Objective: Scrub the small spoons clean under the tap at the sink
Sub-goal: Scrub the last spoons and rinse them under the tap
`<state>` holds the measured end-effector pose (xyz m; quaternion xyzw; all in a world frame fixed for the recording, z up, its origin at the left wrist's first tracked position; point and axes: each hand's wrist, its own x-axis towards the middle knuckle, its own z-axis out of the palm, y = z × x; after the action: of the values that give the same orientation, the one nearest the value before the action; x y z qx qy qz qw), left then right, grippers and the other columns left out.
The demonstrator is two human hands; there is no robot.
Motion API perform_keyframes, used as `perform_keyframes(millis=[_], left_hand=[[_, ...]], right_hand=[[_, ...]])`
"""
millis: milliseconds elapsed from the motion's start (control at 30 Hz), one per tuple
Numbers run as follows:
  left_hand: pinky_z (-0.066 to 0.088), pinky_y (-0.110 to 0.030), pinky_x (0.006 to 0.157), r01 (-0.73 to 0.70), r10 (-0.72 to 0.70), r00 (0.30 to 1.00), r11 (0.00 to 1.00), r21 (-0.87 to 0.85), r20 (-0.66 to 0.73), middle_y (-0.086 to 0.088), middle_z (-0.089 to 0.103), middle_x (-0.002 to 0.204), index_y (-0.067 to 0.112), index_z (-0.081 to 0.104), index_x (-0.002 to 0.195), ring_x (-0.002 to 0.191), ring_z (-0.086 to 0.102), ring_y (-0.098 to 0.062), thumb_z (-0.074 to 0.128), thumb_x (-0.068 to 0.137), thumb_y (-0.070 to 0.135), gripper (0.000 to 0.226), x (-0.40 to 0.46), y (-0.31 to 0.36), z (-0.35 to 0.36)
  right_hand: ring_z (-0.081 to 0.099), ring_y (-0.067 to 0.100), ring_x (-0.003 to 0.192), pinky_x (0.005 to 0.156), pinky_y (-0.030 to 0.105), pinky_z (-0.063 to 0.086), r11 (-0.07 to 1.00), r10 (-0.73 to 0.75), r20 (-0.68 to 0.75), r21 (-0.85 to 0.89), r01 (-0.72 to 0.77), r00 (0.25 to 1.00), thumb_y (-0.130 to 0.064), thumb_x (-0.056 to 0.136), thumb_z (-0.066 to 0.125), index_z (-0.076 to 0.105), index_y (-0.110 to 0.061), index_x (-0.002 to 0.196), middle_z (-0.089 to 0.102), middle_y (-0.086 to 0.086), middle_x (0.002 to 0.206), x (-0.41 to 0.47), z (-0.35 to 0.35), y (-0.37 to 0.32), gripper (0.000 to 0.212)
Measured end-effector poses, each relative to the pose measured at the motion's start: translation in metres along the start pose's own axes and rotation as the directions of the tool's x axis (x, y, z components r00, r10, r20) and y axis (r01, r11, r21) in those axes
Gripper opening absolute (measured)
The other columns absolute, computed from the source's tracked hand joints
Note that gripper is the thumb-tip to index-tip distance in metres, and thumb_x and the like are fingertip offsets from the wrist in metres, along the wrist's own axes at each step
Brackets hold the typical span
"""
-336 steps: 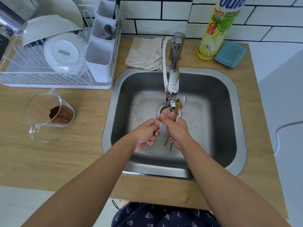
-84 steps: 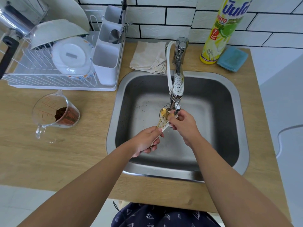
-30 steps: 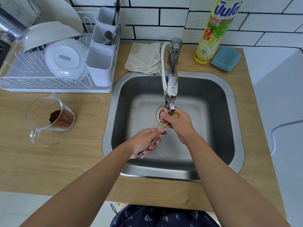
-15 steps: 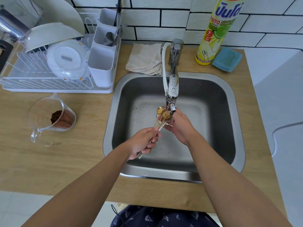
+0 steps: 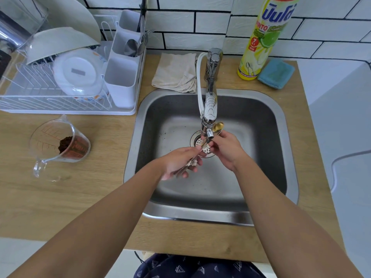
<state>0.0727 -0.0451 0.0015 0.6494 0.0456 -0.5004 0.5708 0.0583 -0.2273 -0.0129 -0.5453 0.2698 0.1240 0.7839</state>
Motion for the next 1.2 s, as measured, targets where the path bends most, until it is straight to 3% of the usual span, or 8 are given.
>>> perform_keyframes(millis=[100,200,433,667,800,900,1000,1200], left_hand=[[0.034,-0.02,0.042,0.017,-0.017,0.998,1.0,0.014,-0.052,0.0,0.066,0.095,0.027,0.062,0.119,0.059,0.054,-0.012,0.048,0.095,0.06,0.044,0.01,0.0,0.001],[0.021,-0.017,0.039,-0.026,0.016,0.99,0.997,-0.068,-0.141,-0.007,0.068,0.086,0.022,0.066,0.1,0.046,0.038,-0.012,0.056,0.089,0.057,0.038,0.025,0.007,0.005],[0.025,-0.017,0.038,-0.14,0.088,0.926,0.983,-0.119,-0.366,-0.008,0.058,0.07,0.016,0.064,0.074,0.038,0.036,-0.01,0.062,0.091,0.016,0.017,0.055,0.026,0.029],[0.043,-0.025,0.053,-0.049,0.027,0.998,0.903,-0.426,-0.056,-0.008,0.071,0.093,0.017,0.061,0.103,0.071,0.071,-0.024,0.054,0.098,0.034,0.019,0.049,0.027,0.037],[0.023,-0.018,0.04,-0.085,0.074,0.996,0.968,-0.236,-0.055,-0.007,0.067,0.083,0.02,0.058,0.106,0.043,0.039,-0.009,0.048,0.1,0.04,0.024,0.047,0.022,0.031],[0.016,-0.023,0.045,-0.107,0.107,0.994,0.987,-0.116,-0.002,0.001,0.052,0.071,0.014,0.058,0.105,0.047,0.023,-0.009,0.048,0.101,0.032,0.022,0.042,0.017,0.021],[0.017,-0.023,0.048,-0.083,0.085,0.996,0.995,-0.053,0.023,-0.001,0.046,0.076,0.012,0.052,0.099,0.051,0.024,-0.008,0.045,0.104,0.025,0.015,0.03,0.011,0.004],[0.038,-0.026,0.057,0.011,-0.007,1.0,0.956,0.294,-0.015,-0.005,0.066,0.083,0.013,0.053,0.091,0.063,0.058,-0.013,0.052,0.096,0.054,0.041,-0.001,0.005,-0.027]], right_hand=[[0.054,0.002,0.053,0.057,0.015,0.053,0.985,-0.053,-0.088,0.157,0.066,0.995,-0.012,0.098,0.067,0.071,-0.011,0.085,0.068,-0.005,0.063,-0.006,-0.011,0.002,0.013],[0.053,0.002,0.056,0.058,0.016,0.051,0.972,-0.088,-0.157,0.2,0.119,0.984,-0.015,0.099,0.067,0.08,-0.014,0.079,0.075,-0.001,0.081,-0.013,-0.019,0.004,0.024],[0.055,0.002,0.061,0.057,0.016,0.048,0.962,-0.156,-0.282,0.176,0.211,0.947,-0.018,0.098,0.069,0.084,-0.017,0.085,0.078,0.001,0.094,-0.029,-0.038,-0.003,0.02],[0.062,0.001,0.064,0.067,0.017,0.055,0.952,-0.183,-0.395,0.158,0.263,0.9,-0.024,0.098,0.069,0.085,-0.025,0.088,0.08,0.0,0.097,-0.031,-0.05,-0.007,0.019],[0.061,0.003,0.065,0.064,0.017,0.054,0.959,-0.161,-0.35,0.163,0.23,0.923,-0.019,0.098,0.069,0.082,-0.015,0.095,0.08,0.001,0.096,-0.029,-0.046,-0.003,0.013],[0.058,0.007,0.064,0.059,0.019,0.054,0.963,-0.16,-0.32,0.159,0.219,0.934,-0.008,0.094,0.07,0.062,-0.016,0.111,0.08,0.011,0.096,-0.027,-0.038,-0.003,0.02],[0.062,0.009,0.059,0.056,0.021,0.055,0.973,-0.13,-0.256,0.151,0.172,0.958,0.002,0.089,0.072,0.053,-0.024,0.112,0.076,0.012,0.086,-0.023,-0.024,-0.002,0.04],[0.062,0.006,0.057,0.054,0.018,0.052,0.997,-0.031,-0.034,0.074,0.033,0.999,0.004,0.093,0.067,0.066,-0.005,0.102,0.077,0.01,0.09,-0.012,0.011,0.008,0.013]])
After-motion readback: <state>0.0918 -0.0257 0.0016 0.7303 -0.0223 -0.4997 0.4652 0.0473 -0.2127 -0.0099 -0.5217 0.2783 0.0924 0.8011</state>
